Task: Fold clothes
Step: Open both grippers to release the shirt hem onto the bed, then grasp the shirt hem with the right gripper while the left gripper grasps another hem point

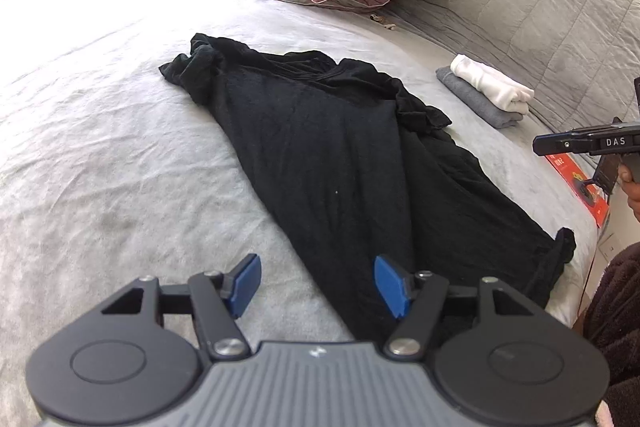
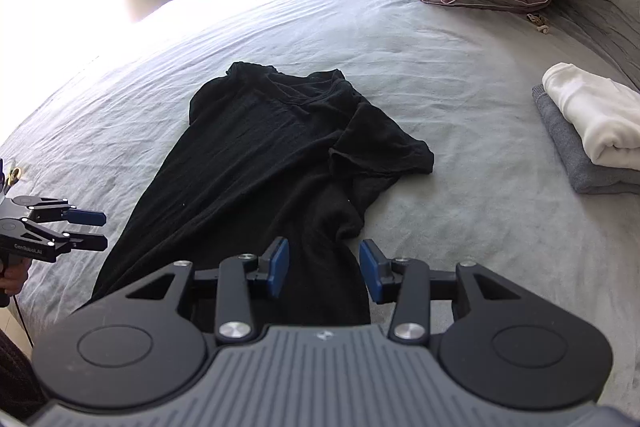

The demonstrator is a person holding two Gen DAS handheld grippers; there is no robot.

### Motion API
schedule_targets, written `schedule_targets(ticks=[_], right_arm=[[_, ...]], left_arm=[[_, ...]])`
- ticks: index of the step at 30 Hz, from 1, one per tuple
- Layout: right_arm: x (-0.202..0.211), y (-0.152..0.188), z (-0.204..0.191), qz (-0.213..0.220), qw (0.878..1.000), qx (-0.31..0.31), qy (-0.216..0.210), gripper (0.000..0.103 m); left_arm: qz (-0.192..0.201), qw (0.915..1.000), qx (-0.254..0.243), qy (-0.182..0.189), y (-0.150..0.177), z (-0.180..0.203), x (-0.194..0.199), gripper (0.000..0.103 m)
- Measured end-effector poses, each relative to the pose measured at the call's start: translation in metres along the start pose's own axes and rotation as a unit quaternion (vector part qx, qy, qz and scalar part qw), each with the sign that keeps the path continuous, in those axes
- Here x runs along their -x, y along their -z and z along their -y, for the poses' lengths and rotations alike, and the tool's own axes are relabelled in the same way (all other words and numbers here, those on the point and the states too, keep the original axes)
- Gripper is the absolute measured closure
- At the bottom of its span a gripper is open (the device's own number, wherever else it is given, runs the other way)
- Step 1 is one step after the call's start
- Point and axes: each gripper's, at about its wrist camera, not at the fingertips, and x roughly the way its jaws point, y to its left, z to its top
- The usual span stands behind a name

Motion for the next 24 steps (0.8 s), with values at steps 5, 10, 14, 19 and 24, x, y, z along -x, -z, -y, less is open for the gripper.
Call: schedule_targets(ticks=[5,10,14,19,24], right_arm=[[-0.014,-0.019,-0.006,0.014,1.000,0.006,0.001,0.050],[-0.032,-0.030,0.000,0.022,1.000,-0.005,0.003,0.047],[-0.050,-0.031,0.008,0.034,0.999,-0.029,-0.004,0.047],[-0.071,-0.032,0.010,0.044,0.999,-0.009,0.003,0.047],[-0.090,-0.037,0.017,0.052,0.999,0.002,0.004,0.047]], left_arm=[[0.005,0.9993,0.026,-0.025,-0.014,-0.005,-0.017,0.032],[0.018,0.9969,0.062,-0.045,-0.029,-0.014,-0.032,0.032],[0.041,0.9925,0.089,-0.073,-0.046,-0.027,-0.039,0.032],[0.066,0.9789,0.166,-0.100,-0.062,-0.051,-0.049,0.032],[0.070,0.9696,0.195,-0.130,-0.074,-0.067,-0.064,0.032]])
